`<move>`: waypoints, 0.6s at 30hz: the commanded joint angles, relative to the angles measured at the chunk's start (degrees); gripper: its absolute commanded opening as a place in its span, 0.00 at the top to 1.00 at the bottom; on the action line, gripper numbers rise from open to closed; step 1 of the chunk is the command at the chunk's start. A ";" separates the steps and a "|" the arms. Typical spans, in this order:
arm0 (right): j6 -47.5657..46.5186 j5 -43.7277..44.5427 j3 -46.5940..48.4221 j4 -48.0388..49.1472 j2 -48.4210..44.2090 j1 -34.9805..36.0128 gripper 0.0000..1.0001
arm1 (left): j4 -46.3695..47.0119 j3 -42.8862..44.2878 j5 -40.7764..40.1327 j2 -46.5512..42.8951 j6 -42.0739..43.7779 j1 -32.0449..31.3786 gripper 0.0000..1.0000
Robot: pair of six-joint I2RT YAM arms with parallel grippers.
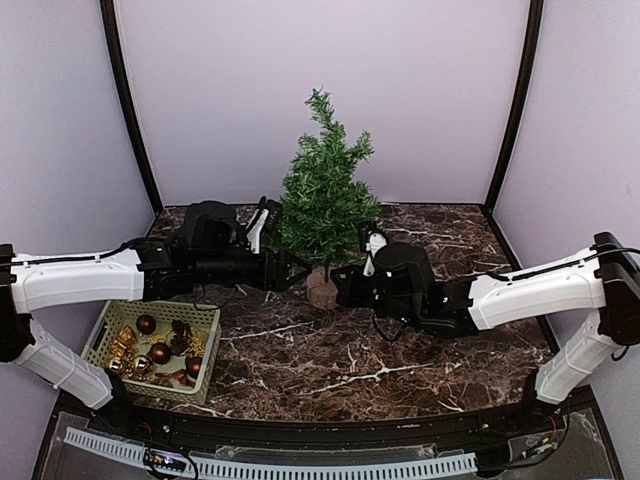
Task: Decorate the small christmas tree
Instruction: Wrap the ornament ball in the gap of the branches.
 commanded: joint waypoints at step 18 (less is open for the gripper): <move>-0.05 5.54 0.97 -3.37 -3.39 1.25 1.00 | -2.10 3.10 -3.27 -0.11 1.55 -0.39 0.95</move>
